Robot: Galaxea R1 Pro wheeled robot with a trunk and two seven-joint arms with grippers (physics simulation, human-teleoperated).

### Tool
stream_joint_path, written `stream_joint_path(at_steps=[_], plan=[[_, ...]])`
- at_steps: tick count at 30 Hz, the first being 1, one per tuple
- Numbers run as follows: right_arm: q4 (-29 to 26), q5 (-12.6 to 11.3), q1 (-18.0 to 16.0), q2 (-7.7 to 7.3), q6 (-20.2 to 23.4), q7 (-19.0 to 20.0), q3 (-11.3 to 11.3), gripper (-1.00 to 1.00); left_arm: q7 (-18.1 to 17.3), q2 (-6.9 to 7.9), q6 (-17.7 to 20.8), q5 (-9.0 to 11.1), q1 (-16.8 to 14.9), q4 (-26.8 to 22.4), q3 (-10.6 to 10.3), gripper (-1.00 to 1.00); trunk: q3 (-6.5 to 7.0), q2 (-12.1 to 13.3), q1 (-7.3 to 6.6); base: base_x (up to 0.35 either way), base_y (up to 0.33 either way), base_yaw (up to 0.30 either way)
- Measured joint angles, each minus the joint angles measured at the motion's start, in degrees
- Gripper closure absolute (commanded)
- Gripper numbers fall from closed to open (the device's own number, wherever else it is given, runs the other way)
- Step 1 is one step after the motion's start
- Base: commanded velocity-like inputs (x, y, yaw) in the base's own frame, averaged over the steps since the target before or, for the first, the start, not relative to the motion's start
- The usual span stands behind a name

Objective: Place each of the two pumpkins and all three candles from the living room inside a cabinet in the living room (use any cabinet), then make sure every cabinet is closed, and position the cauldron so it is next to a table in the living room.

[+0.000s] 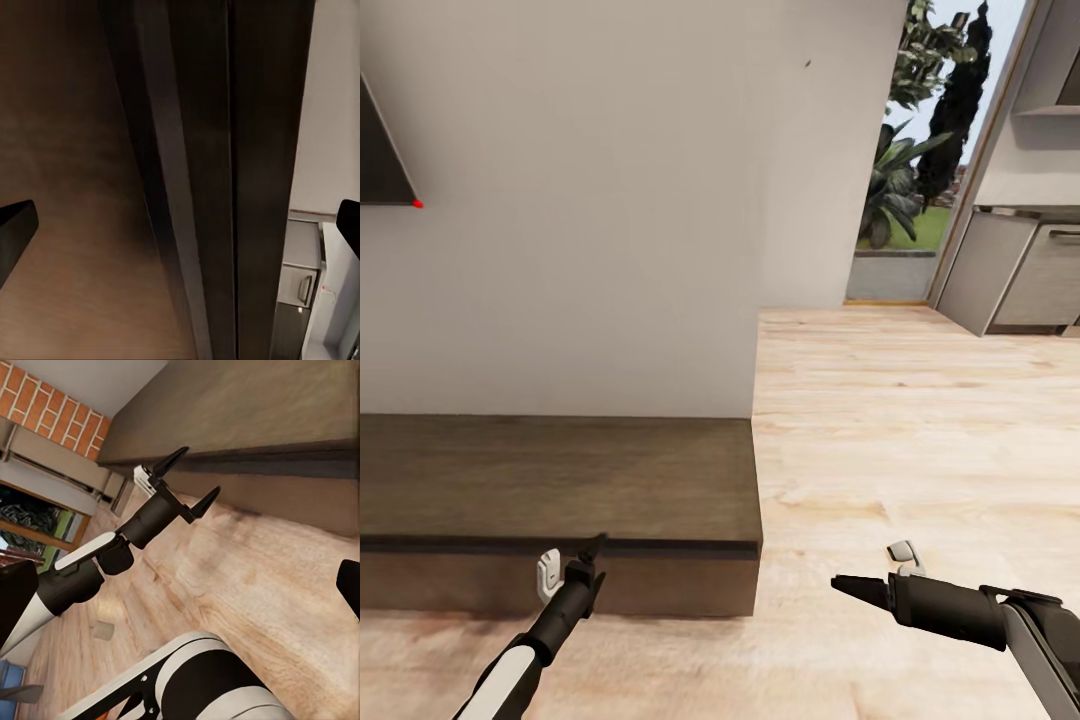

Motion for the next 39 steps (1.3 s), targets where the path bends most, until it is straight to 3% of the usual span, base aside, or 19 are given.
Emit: stream_joint_path(at_steps=[10, 11, 39], plan=[[0.02, 0.0, -0.04, 0.0, 0.0, 0.0, 0.0, -1.0, 0.0, 0.0, 0.0, 0.04, 0.01, 0.01, 0.03, -1.0, 0.0, 0.0, 0.02, -0.002, 0.0, 0.0], [0.03, 0.0, -0.04, 0.0, 0.0, 0.0, 0.0, -1.0, 0.0, 0.0, 0.0, 0.05, 0.0, 0.0, 0.03, 1.0, 0.0, 0.0, 0.01, -0.028, 0.0, 0.0], [0.16, 0.0, 0.0, 0.0, -0.04, 0.0, 0.0, -1.0, 0.16, 0.01, 0.0, -0.13, 0.08, 0.3, -0.09, 1.0, -0.01, 0.0, 0.01, -0.002, 0.0, 0.0]])
